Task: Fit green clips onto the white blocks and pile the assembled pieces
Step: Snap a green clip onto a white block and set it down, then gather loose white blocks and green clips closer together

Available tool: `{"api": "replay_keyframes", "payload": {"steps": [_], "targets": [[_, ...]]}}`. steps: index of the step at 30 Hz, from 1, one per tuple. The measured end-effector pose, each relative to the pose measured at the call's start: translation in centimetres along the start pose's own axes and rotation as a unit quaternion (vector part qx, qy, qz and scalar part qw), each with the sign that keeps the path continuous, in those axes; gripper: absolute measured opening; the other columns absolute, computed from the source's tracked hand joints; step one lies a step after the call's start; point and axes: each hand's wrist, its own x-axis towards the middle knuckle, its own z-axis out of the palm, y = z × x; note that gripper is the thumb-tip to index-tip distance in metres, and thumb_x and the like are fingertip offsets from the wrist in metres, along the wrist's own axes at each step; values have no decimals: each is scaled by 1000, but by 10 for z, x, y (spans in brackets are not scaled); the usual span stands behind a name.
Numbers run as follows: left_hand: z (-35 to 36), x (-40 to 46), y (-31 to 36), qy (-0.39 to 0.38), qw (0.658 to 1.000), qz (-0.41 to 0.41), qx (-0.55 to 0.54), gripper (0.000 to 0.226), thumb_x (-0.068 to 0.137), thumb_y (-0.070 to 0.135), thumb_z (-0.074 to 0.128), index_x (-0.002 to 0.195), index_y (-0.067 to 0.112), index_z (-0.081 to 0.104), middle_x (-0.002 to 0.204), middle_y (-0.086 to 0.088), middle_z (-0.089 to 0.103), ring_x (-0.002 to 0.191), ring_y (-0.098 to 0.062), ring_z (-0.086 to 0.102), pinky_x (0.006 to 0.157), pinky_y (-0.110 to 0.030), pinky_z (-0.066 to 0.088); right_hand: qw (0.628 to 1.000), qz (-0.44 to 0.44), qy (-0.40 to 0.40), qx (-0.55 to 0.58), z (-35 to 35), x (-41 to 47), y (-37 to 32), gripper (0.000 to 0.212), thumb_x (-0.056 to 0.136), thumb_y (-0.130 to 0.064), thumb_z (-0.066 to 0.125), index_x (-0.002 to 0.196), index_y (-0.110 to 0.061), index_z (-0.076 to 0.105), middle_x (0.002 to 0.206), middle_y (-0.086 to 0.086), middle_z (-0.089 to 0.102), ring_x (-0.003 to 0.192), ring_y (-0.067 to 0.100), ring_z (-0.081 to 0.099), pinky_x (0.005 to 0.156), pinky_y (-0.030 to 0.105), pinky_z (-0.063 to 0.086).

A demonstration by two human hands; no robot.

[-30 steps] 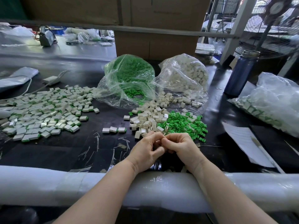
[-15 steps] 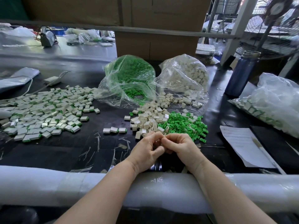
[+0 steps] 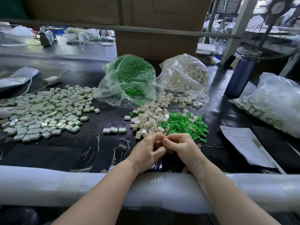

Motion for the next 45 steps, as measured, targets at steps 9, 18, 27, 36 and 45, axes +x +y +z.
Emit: {"api": "replay_keyframes", "payload": {"steps": [9,18,27,36,45], "targets": [[-1,3,-8,63,997,-1,-46,10,89,15,59,96,22,61,100,3,50,92,-10,53,85,-7,40,998,-34,55,-2,3,0,-3,11,84,-23,62,83,-15,70,63,-3,67,60,9,60,54,18,50],[0,4,-7,82,995,-9,-57,10,87,10,61,94,15,65,87,11,59,82,-1,56,76,-5,42,979,-99,123,-129,3,-2,-5,12,77,-2,72,74,-13,68,77,5,68,71,13,61,71,24,53],[0,3,-6,106,994,-8,-14,14,86,11,63,99,12,68,85,13,59,82,1,56,75,-2,41,967,-88,125,-202,6,-2,-7,6,83,-6,67,80,-9,63,78,2,61,72,9,54,70,20,47],[-10,3,-12,364,928,-61,56,19,86,5,61,102,12,68,91,-3,63,78,-14,59,73,-10,46,960,-77,192,-190,2,-2,-3,10,81,-14,70,74,-13,63,74,1,62,68,11,54,64,20,47],[-18,4,-24,394,893,-202,75,24,88,3,56,111,2,63,122,-11,41,92,-16,45,83,-11,28,940,-73,245,-227,-2,0,-1,12,81,-15,71,72,-14,62,75,4,61,72,19,56,69,31,49]]}}
